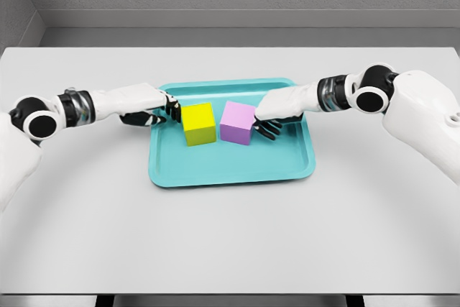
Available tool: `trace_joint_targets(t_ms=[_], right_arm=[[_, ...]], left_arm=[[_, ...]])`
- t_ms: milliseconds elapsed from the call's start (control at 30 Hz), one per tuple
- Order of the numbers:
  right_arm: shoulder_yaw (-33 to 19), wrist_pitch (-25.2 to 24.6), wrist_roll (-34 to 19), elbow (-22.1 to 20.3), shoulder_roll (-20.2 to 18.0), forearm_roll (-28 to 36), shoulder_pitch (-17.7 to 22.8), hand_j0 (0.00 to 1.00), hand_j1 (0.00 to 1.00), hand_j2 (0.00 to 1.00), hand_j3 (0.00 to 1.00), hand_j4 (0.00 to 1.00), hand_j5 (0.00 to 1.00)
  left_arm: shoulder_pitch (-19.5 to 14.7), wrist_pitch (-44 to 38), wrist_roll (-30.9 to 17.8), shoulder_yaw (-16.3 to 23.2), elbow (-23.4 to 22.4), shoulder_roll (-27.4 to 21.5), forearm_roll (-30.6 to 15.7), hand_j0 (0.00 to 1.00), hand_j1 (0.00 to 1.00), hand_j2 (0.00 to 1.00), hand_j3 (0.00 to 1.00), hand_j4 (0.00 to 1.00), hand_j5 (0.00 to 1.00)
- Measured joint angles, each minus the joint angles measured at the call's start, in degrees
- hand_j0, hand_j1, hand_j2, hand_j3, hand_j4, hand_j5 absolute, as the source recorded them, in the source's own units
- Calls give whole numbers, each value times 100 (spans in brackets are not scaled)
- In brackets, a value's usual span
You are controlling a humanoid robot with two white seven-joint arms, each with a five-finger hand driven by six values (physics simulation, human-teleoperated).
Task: Push two cubes
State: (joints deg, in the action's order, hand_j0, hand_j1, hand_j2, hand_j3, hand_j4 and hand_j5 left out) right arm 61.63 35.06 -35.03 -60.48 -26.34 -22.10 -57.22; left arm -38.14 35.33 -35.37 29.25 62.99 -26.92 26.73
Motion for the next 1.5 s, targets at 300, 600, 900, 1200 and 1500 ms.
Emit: trace_joint_targets(t_ms=[300, 600, 900, 1200, 1500], right_arm=[[-19, 6, 2, 426, 82, -39, -53, 12, 12, 12, 12, 12, 12], [-159, 5, 2, 930, 299, -205, -448, 11, 11, 11, 11, 11, 11], [-577, 5, 2, 1394, 898, -1219, -826, 11, 11, 11, 11, 11, 11], [-542, 6, 2, 1416, 1419, -2125, -896, 10, 10, 10, 10, 10, 10], [-316, 6, 2, 1402, 1532, -2243, -888, 10, 10, 10, 10, 10, 10]], left_arm=[[0, -101, 58, 98, 3, 132, -8, 49, 49, 49, 49, 49, 49], [79, 24, -41, 123, 252, -277, -172, 49, 49, 49, 49, 49, 49], [668, -15, 32, 105, 1420, -672, -659, 46, 46, 46, 46, 46, 46], [896, -17, 34, 142, 1714, -670, -667, 46, 46, 46, 46, 46, 46], [905, -19, 35, 153, 1464, -451, -550, 46, 46, 46, 46, 46, 46]])
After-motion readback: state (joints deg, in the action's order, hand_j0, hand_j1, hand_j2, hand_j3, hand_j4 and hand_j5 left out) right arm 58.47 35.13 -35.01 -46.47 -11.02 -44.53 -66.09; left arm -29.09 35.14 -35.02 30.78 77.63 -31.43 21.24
